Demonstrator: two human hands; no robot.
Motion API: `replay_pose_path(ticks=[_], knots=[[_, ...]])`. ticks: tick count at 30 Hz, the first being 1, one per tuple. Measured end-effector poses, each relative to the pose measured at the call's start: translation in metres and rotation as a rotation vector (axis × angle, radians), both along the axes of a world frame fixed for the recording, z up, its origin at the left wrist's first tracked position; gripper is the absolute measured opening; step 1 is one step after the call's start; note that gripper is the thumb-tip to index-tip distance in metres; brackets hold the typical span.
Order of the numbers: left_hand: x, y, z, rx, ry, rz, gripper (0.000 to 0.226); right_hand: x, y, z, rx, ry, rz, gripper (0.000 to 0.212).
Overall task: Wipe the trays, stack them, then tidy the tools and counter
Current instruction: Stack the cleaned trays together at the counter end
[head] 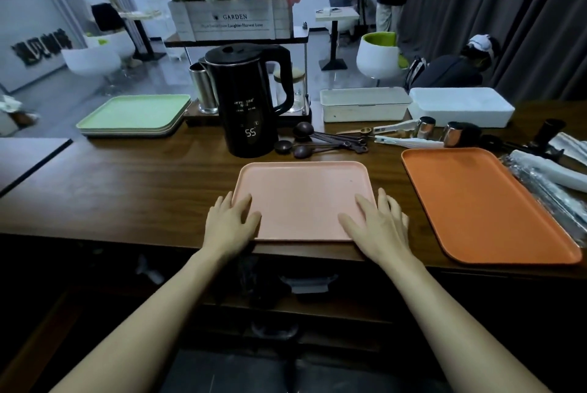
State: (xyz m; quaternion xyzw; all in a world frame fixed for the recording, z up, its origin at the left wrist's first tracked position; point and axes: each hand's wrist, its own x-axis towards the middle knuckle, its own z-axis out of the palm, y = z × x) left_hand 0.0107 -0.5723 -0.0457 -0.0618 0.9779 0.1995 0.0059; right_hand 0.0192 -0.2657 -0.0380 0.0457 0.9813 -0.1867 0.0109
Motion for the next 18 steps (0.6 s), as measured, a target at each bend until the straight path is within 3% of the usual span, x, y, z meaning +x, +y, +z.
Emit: replay_pose_path(ticks=[3, 7, 18], knots=[[0.001, 0.002, 0.001, 0.021, -0.003, 0.015, 0.059, -0.004, 0.002, 0.001, 0.015, 0.001, 0.005, 0.064], [0.016, 0.007, 0.006, 0.141, 0.070, 0.056, 0.037, 0.005, -0.001, -0.001, -0.046, 0.041, 0.024, 0.058], [0.053, -0.074, 0.009, 0.214, 0.160, 0.241, 0.039, 0.019, -0.084, 0.016, -0.181, 0.088, 0.158, 0.063]])
